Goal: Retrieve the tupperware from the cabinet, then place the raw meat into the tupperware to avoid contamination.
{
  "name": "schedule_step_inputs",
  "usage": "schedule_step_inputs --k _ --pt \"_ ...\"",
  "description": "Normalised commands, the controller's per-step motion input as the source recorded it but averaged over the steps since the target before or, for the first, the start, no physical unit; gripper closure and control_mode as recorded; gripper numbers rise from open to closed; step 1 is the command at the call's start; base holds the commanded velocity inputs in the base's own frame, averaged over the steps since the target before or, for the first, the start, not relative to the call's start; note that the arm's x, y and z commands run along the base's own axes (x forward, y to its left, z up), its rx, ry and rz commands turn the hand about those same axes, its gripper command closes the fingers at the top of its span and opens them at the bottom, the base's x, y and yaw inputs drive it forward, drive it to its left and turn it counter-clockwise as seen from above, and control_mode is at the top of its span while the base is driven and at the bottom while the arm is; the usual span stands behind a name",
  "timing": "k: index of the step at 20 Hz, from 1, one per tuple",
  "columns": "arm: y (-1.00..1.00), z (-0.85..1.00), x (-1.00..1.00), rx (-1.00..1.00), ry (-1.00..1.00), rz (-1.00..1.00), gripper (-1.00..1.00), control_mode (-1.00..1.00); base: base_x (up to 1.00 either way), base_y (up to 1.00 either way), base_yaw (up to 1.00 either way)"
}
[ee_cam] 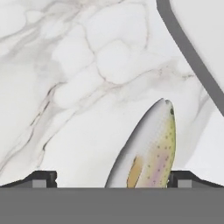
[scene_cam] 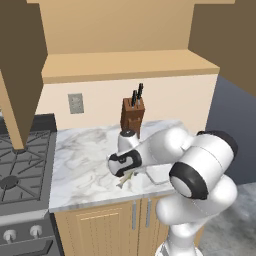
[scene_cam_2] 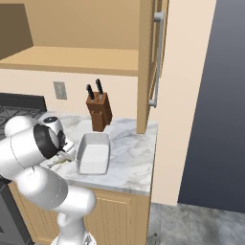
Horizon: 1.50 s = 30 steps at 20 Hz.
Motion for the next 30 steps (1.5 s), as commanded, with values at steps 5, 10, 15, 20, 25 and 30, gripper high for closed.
schedule_step_inputs --k 5,10,15,20,25,30 --pt "0.02 -0.17 0.02 0.0 0.02 0.0 -1.0 -1.0 0.0 0.0 0.0" --pt "0.05 -0.07 0.02 0.0 0.0 0.0 1.0 -1.0 0.0 0.0 0.0" --pt "0.0 0.0 0.0 0.0 0.0 0.0 1.0 -1.0 0.0 0.0 0.0" --pt "0.0 0.32 0.0 0.0 0.0 -0.03 1.0 -1.0 0.0 0.0 0.0" --pt "0.0 0.69 0.0 0.0 -0.02 -0.04 1.0 -1.0 0.0 0.0 0.0" --pt "-0.01 0.71 0.0 0.0 -0.03 -0.04 1.0 -1.0 0.0 0.0 0.0"
